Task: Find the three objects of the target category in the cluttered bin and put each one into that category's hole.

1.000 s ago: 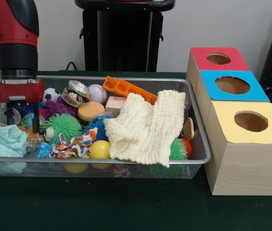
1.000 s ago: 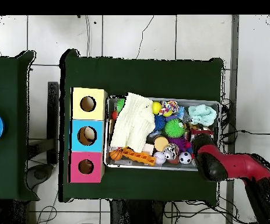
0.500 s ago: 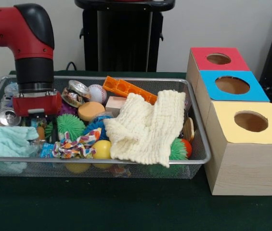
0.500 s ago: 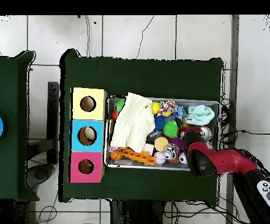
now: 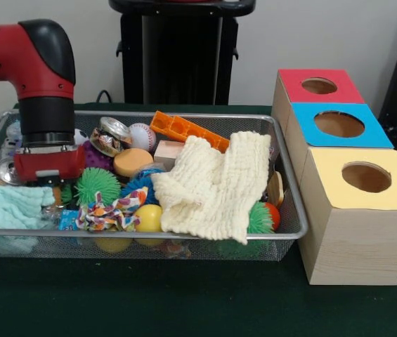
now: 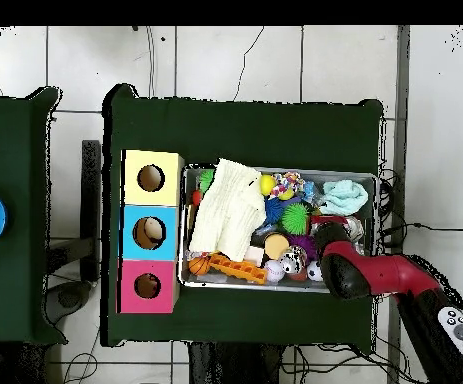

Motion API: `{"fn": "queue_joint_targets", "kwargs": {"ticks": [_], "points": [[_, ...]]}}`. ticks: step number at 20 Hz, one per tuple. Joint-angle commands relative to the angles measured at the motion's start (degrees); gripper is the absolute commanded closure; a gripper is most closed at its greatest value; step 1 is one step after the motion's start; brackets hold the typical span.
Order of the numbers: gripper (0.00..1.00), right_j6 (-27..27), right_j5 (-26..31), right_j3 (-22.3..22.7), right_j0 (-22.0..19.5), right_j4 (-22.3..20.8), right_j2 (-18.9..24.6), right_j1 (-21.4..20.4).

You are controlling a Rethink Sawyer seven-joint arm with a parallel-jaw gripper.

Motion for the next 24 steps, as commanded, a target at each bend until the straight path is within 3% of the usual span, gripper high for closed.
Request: {"fn": "queue_joint_targets", "kwargs": {"ticks": [1, 11, 24], "points": [[0.0, 0.4, 1.0, -4.4, -0.1, -5.7, -1.5, 3.7], [0.0, -4.0, 8.3, 4.9, -7.9, -4.1, 3.7, -1.4], [0.0, -3.2, 6.9, 4.9, -8.4, -5.6, 2.9, 0.8]]}}
